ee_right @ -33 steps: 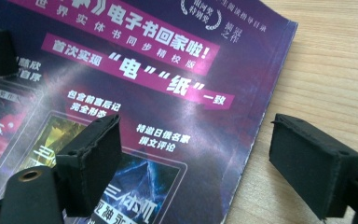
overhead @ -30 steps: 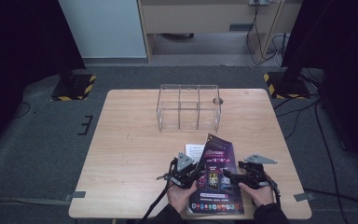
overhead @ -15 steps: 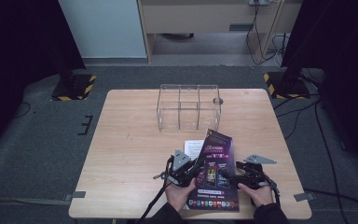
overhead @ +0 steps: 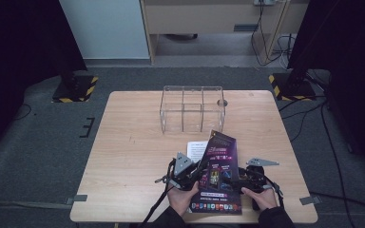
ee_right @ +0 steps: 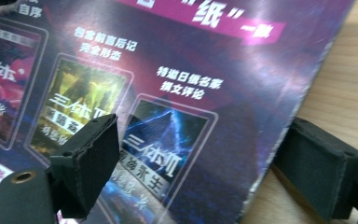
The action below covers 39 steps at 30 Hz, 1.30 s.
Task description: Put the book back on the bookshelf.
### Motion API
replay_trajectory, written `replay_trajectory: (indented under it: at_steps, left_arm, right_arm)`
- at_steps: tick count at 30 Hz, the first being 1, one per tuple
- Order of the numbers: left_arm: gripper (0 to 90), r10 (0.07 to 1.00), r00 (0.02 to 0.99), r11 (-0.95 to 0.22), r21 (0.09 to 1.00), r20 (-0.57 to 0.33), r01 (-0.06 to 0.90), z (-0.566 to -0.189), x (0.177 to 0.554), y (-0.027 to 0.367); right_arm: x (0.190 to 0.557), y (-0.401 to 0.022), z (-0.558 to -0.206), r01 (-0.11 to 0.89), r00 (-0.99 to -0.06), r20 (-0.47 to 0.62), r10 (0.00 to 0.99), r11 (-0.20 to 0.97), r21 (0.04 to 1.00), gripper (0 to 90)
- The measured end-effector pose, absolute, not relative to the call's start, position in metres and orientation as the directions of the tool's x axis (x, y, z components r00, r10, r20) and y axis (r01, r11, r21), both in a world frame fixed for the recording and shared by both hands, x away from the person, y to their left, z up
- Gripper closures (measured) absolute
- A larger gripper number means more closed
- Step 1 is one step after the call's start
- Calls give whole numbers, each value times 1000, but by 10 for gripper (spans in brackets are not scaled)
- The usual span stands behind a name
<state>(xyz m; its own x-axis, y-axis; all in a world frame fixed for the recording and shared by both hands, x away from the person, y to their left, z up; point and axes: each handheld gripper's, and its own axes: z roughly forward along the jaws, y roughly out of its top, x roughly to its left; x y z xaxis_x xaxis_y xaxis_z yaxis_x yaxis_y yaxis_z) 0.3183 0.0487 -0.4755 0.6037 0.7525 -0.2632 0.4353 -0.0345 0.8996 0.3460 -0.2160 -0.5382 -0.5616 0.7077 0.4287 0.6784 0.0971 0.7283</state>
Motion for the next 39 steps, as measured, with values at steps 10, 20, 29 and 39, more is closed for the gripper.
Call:
replay_trajectory:
  at_steps: [10,20,29,39]
  left_arm:
    - [849,751,603,-25,902,-268,432,-477,318,50]
    - [848,755,592,-7,899,-282,437,-479,319,57]
    - [848,760,584,-4,897,-284,441,-481,319,59]
    - [846,768,576,-11,893,-280,449,-483,322,62]
  right_arm:
    - [346,-216,-539,705,-554,477,682,81,704,282]
    - [345,-219,-528,734,-519,506,689,55,677,506]
    - [345,-222,-524,778,-477,594,648,-4,628,688]
    - [344,-224,-519,782,-462,622,633,-40,622,752]
